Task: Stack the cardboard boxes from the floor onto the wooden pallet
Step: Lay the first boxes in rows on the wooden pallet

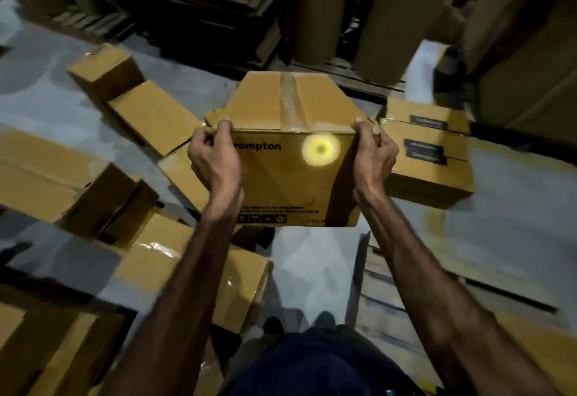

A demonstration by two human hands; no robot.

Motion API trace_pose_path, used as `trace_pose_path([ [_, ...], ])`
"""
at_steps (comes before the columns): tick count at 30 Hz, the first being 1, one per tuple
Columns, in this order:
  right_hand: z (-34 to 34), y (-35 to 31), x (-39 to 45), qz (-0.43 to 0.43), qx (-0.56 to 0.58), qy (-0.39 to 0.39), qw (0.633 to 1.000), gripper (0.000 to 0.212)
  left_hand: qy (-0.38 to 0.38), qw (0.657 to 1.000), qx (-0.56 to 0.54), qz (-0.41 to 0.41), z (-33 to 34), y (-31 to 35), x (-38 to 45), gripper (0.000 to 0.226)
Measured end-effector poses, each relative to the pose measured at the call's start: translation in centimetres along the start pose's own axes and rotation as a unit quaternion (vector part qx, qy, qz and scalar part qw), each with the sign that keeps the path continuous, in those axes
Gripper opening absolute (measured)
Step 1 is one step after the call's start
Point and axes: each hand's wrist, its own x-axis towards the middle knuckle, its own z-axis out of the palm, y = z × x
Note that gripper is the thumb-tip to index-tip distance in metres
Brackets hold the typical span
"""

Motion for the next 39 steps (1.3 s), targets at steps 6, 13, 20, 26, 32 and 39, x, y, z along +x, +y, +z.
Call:
trace_pose_path([
  [6,-7.5,-1.5,2.6,-0.014,0.029,0.11,0.993,0.056,-0.103,0.994,-0.024,0.013,6.8,1.9,-4.2,0.03],
  [13,-17.8,0.2,6.7,0.005,0.035,0.211,0.977,0.051,-0.236,0.971,0.022,0.016,16.4,1.8,-11.2,0.025],
  [20,-28.5,3.2,11.4,0.038,0.0,0.333,0.942,0.028,-0.337,0.938,0.076,-0.006,27.9,-0.5,-19.2,0.033],
  [26,-36.2,5.4,13.3,0.069,0.006,0.438,0.896,0.029,-0.432,0.892,0.135,0.004,35.9,-3.0,-26.5,0.036],
  [32,-40.8,7.8,15.9,0.117,0.016,0.521,0.845,0.029,-0.514,0.842,0.164,-0.01,43.0,-5.8,-31.8,0.031],
  [39,-42.9,11.6,21.4,0.165,0.018,0.601,0.782,0.02,-0.61,0.769,0.187,-0.044,53.3,-9.9,-34.2,0.034],
])
